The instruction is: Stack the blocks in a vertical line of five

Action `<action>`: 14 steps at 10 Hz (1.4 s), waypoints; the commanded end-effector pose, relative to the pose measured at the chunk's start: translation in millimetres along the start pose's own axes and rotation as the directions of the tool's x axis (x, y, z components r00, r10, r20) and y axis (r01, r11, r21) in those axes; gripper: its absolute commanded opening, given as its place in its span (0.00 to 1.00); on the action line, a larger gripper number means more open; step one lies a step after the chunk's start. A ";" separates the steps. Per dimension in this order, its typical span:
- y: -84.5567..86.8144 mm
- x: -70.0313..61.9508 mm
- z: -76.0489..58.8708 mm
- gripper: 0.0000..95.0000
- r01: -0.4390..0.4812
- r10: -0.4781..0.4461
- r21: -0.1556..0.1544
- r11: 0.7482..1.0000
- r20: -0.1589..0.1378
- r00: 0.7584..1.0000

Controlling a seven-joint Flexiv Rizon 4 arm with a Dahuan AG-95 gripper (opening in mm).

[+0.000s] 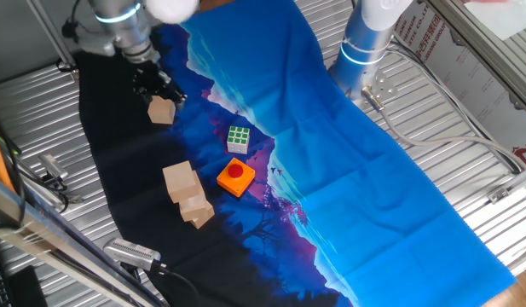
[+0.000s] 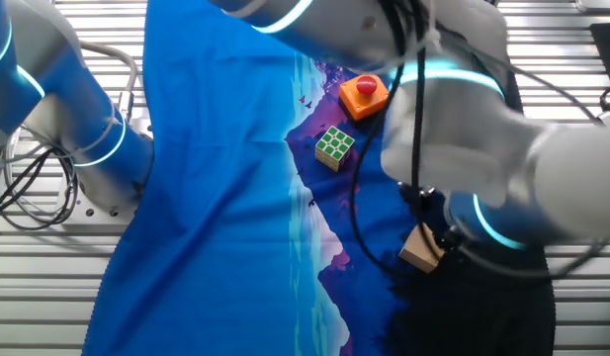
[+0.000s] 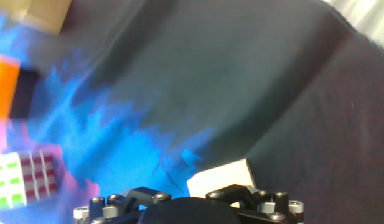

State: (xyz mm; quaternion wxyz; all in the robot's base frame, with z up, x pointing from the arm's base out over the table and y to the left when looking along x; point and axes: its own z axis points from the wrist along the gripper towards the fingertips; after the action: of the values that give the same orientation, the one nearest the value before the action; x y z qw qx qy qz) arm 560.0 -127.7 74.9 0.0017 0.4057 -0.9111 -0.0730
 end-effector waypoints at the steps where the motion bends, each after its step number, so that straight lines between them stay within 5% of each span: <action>1: -1.2 0.3 6.5 1.00 0.264 -0.241 0.142 0.954 -0.158 0.957; 2: -2.0 1.1 9.6 0.80 0.231 -0.207 0.151 0.961 -0.161 0.965; 7: -5.2 4.7 16.6 0.80 0.134 -0.113 0.154 0.979 -0.139 0.984; 14: -13.6 9.6 -3.5 0.80 0.092 -0.071 0.163 0.982 -0.131 0.989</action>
State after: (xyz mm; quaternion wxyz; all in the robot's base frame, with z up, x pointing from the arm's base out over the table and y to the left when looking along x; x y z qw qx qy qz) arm 563.0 -143.7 74.3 0.0312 0.4745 -0.8766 0.0735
